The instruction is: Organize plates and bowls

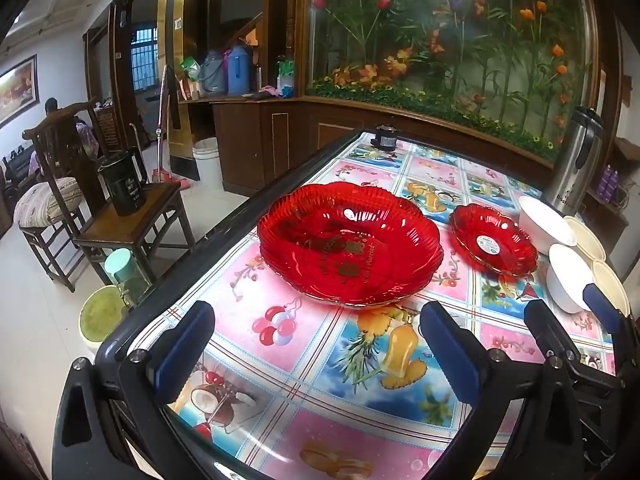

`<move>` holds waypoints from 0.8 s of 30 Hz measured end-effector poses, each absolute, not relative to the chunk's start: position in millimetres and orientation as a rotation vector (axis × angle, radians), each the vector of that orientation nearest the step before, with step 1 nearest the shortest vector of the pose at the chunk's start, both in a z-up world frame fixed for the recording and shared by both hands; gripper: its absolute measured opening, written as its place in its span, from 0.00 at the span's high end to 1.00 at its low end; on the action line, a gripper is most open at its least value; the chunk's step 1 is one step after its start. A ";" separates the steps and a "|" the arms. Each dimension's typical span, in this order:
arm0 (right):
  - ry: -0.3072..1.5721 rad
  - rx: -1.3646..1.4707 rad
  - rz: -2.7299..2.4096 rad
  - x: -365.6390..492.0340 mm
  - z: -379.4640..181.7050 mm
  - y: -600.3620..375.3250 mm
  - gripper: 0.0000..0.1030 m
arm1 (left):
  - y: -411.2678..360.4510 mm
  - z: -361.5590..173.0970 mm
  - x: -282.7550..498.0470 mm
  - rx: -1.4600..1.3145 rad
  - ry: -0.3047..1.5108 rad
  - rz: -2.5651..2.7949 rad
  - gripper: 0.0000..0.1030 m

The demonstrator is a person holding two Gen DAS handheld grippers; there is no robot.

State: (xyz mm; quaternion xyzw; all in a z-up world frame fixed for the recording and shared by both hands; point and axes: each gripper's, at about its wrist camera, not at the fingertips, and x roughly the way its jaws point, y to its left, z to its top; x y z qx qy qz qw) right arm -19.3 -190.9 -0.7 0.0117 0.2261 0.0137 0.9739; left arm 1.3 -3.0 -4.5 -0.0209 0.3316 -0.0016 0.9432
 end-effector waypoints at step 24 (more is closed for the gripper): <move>0.451 0.077 0.043 -12.3 -6.8 -201.4 0.00 | 17.8 -3.1 8.3 -0.101 0.674 -0.038 0.01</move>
